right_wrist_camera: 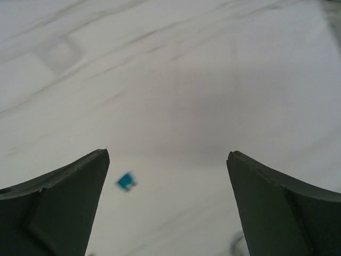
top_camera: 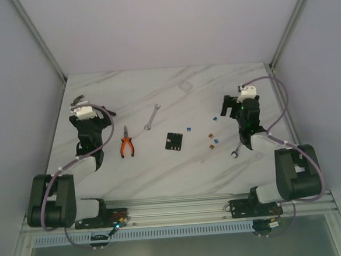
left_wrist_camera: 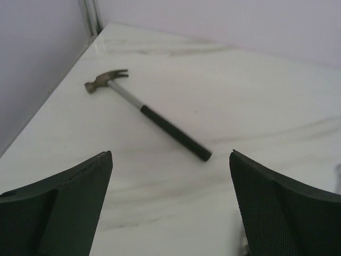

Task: Snap on the fuse box
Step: Adjust the fuse box base at the center of the board.

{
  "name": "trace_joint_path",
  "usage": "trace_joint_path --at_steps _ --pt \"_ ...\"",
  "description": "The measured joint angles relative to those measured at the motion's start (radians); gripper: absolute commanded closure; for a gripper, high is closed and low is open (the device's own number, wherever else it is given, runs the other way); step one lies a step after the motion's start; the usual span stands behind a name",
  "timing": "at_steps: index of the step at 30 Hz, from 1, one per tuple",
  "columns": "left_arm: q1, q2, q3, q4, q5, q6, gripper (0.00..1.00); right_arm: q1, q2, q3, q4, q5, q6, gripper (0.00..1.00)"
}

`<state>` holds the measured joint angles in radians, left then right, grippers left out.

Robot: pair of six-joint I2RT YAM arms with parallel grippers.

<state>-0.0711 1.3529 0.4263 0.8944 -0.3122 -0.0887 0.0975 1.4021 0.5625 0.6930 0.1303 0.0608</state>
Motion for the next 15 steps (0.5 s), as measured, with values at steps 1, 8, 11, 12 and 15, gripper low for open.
trace_joint_path --at_steps 1,8,11,12,15 --pt "0.0 -0.034 0.019 -0.04 -0.001 -0.031 0.0 0.027 0.0 0.024 -0.042 -0.009 0.006 0.0" --pt "0.002 -0.127 0.105 -0.272 0.149 -0.304 0.0 0.257 0.065 0.215 -0.314 -0.09 0.045 0.07" --pt "0.002 -0.114 0.109 -0.331 0.266 -0.411 0.0 0.352 0.127 0.286 -0.378 -0.111 0.065 0.11" --pt "0.0 -0.107 0.109 -0.346 0.301 -0.439 0.0 0.381 0.153 0.308 -0.396 -0.117 0.074 0.12" --pt "-0.015 -0.09 0.106 -0.382 0.386 -0.51 0.0 0.455 0.24 0.368 -0.435 -0.136 0.102 0.17"
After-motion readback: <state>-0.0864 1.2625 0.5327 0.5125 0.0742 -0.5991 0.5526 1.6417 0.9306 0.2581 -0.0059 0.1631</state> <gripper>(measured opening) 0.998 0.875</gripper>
